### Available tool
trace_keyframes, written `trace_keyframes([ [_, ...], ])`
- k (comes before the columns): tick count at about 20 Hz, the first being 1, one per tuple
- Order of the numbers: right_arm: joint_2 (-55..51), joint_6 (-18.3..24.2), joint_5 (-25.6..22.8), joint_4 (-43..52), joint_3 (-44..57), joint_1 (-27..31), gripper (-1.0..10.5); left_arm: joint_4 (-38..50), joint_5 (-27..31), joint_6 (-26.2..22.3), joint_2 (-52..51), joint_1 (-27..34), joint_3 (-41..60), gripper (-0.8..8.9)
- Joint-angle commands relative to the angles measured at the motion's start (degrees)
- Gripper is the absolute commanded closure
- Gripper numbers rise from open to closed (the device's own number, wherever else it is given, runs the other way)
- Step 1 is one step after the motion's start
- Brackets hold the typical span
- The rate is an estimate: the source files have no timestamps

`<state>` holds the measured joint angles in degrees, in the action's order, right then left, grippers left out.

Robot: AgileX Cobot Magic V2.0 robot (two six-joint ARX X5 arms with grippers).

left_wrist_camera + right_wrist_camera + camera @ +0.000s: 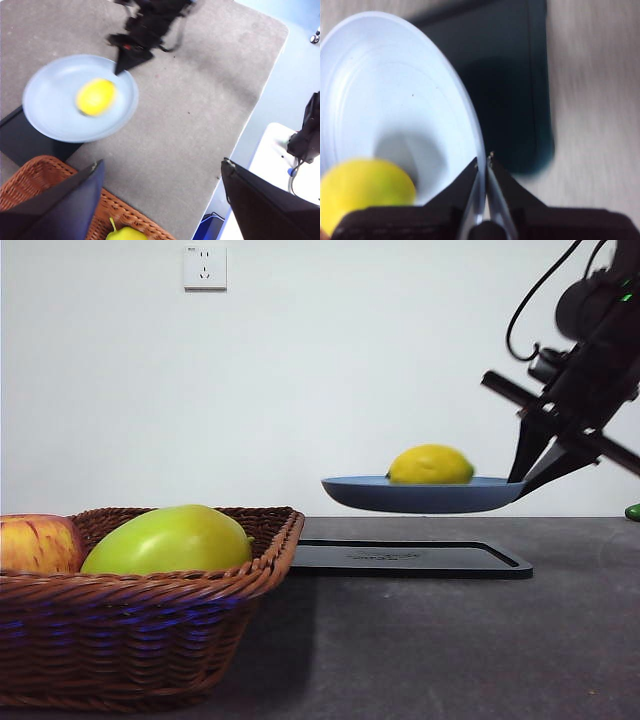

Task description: Take the lemon from the basket,put the lemon in the plate,hand out the plate

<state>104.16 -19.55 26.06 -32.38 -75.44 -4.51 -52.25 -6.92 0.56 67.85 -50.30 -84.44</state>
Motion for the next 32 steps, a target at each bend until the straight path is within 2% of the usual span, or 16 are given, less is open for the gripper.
trace_keyframes([
  [1, 5.1, 0.7, 0.2, 1.6, -4.0, 0.0, 9.4, 0.1, 0.1, -0.2, 0.6, -0.3, -1.1, 4.11],
  [6, 10.4, 1.0, -0.9, 8.5, -5.0, 0.0, 9.4, 0.2, 0.4, -0.2, 0.6, -0.3, -1.1, 4.11],
  [10, 11.7, 1.7, -0.9, 8.6, -5.0, 0.3, 9.3, 0.5, 1.0, -0.2, 0.6, -0.3, -1.1, 4.11],
  [17, 11.7, 4.5, -1.0, 7.4, -5.0, 0.4, 6.7, 2.0, 0.9, -0.2, 0.6, -0.3, -1.1, 4.11],
  [20, 10.0, 4.5, -0.3, 6.5, -5.4, 0.9, 6.6, 2.3, 1.5, -0.4, 0.6, -0.3, -1.1, 4.11],
  [23, 4.3, 5.1, 1.0, 4.4, -5.4, 1.8, 6.6, 4.3, 6.7, -1.2, 1.0, -0.3, -1.1, 4.12],
  [25, -1.4, 6.8, 1.5, 2.6, -5.4, 1.9, 6.7, 6.2, 9.8, -3.6, 2.0, -0.2, -1.1, 4.13],
  [27, -7.5, 9.1, 2.7, 0.7, -5.4, 1.9, 7.3, 8.0, 12.0, -7.0, 3.2, 0.4, -1.1, 4.81],
  [30, -17.8, 12.3, 2.6, -5.1, -5.4, 1.3, 8.5, 9.3, 14.4, -10.9, 5.2, 2.0, -1.1, 7.51],
  [31, -20.6, 13.2, 2.6, -7.1, -5.4, 0.8, 8.9, 9.3, 14.4, -11.9, 5.5, 2.7, -1.1, 8.12],
  [32, -24.0, 14.8, 2.5, -10.1, -5.4, 0.2, 9.4, 9.2, 14.3, -12.7, 5.6, 3.8, -1.1, 8.07],
])
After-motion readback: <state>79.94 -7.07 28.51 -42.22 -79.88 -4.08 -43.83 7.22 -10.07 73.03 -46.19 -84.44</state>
